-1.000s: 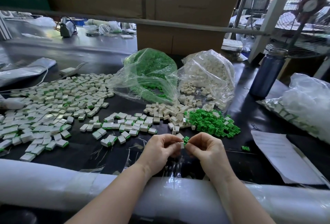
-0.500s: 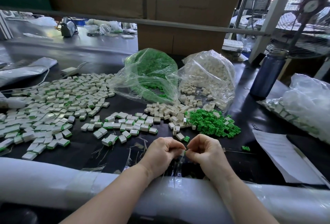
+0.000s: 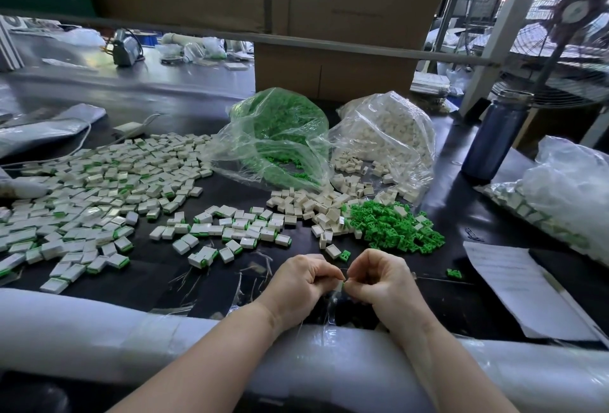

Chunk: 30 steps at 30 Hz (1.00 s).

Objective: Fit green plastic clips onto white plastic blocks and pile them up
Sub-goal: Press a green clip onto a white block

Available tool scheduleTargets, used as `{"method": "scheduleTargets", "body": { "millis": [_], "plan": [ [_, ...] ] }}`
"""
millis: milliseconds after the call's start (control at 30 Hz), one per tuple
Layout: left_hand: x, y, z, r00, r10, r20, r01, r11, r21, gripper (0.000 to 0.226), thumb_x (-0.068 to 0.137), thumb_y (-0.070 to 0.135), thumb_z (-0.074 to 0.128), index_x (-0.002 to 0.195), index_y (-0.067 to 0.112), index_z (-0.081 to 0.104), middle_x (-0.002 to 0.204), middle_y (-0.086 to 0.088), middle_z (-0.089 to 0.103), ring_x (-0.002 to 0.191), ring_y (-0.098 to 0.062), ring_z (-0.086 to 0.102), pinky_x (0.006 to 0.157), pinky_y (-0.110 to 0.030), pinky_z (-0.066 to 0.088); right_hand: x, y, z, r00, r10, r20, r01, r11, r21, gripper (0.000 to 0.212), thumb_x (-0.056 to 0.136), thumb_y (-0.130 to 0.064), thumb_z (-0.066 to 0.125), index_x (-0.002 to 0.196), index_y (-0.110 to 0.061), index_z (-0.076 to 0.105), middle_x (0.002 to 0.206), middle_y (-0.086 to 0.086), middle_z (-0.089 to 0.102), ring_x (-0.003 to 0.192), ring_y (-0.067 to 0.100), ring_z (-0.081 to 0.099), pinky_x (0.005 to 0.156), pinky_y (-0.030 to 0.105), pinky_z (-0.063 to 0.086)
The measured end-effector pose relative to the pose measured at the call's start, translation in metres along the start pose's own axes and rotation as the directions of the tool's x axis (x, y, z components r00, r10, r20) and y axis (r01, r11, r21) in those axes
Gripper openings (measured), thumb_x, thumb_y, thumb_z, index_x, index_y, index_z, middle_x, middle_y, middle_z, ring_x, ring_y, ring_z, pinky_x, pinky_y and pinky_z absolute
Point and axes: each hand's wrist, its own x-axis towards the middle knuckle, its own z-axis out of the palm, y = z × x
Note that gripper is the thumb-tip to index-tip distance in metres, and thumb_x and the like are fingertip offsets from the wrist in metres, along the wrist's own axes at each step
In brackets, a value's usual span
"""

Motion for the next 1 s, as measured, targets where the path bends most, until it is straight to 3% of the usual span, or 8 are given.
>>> {"method": "scheduleTargets", "body": {
  "millis": [133,300,367,433,633,800,1000],
  "plan": [
    [-0.0006,-0.0005,0.0002,1.000,0.016,-0.004,-0.016,1.000,0.014,0.013,0.084,0.002,0.063,0.092,0.006,0.074,0.071,0.016,0.053,0.074,-0.006,0.055,0.077,-0.015,0.045,0.0005,0.0009,0.0005,1.000,0.001,0.003,-0.001,1.000,0.010,0.029,0.067,0.017,0.068,0.063,-0.011,0.060,0.055,-0.003,0.060,0.052,0.008,0.057,0.051,0.019,0.047],
    [-0.0002,-0.0003,-0.0037,0.989,-0.124,-0.076,0.097,0.954,-0.285,0.015,0.085,0.003,0.063,0.084,0.014,0.073,0.076,0.007,0.068,0.073,0.001,0.062,0.074,-0.011,0.047,0.0026,0.0020,0.0023,0.997,0.005,-0.080,0.006,0.990,0.144,0.013,0.072,0.005,0.073,0.075,-0.006,0.066,0.064,0.006,0.067,0.059,0.012,0.060,0.057,0.024,0.051],
    [0.0005,-0.0005,-0.0035,0.984,-0.145,-0.106,0.103,0.939,-0.328,0.016,0.085,0.003,0.063,0.084,0.016,0.072,0.080,0.003,0.071,0.076,-0.001,0.064,0.075,-0.011,0.047,0.0027,0.0013,0.0043,0.995,0.021,-0.092,-0.008,0.989,0.145,0.005,0.077,-0.002,0.071,0.074,-0.005,0.068,0.063,0.008,0.067,0.057,0.013,0.060,0.054,0.022,0.050],
    [0.0011,-0.0001,-0.0033,0.980,-0.159,-0.118,0.111,0.933,-0.342,0.015,0.085,0.003,0.062,0.084,0.015,0.071,0.080,0.001,0.070,0.075,-0.001,0.064,0.073,-0.011,0.047,0.0028,0.0015,0.0072,0.997,0.050,-0.065,-0.041,0.991,0.128,0.011,0.083,-0.005,0.066,0.072,-0.002,0.067,0.059,0.009,0.064,0.051,0.012,0.057,0.047,0.018,0.045],
    [0.0005,0.0009,-0.0018,0.985,-0.160,-0.070,0.133,0.946,-0.295,0.011,0.085,0.001,0.062,0.089,0.006,0.071,0.079,0.002,0.068,0.074,-0.002,0.062,0.075,-0.011,0.047,0.0044,0.0007,0.0069,0.998,0.062,-0.005,-0.062,0.998,-0.027,0.024,0.085,-0.006,0.063,0.061,-0.010,0.061,0.051,0.001,0.052,0.044,0.004,0.042,0.046,0.016,0.037],
    [-0.0012,0.0032,-0.0039,0.991,-0.126,-0.037,0.115,0.968,-0.222,0.010,0.085,0.001,0.062,0.089,0.002,0.071,0.070,0.011,0.061,0.064,0.010,0.056,0.068,-0.006,0.041,0.0037,0.0002,0.0054,0.998,0.058,0.039,-0.053,0.991,-0.125,0.022,0.084,-0.005,0.063,0.062,-0.007,0.061,0.054,0.004,0.053,0.051,0.010,0.043,0.051,0.021,0.037],
    [-0.0021,0.0034,-0.0047,0.996,-0.082,-0.026,0.078,0.989,-0.127,0.011,0.085,0.001,0.063,0.090,0.002,0.072,0.068,0.012,0.055,0.062,0.007,0.052,0.068,-0.006,0.039,0.0037,-0.0003,0.0043,0.995,0.067,0.078,-0.056,0.989,-0.136,0.017,0.083,-0.002,0.062,0.066,0.000,0.062,0.055,0.003,0.055,0.052,0.009,0.045,0.052,0.020,0.037]
  ]
}}
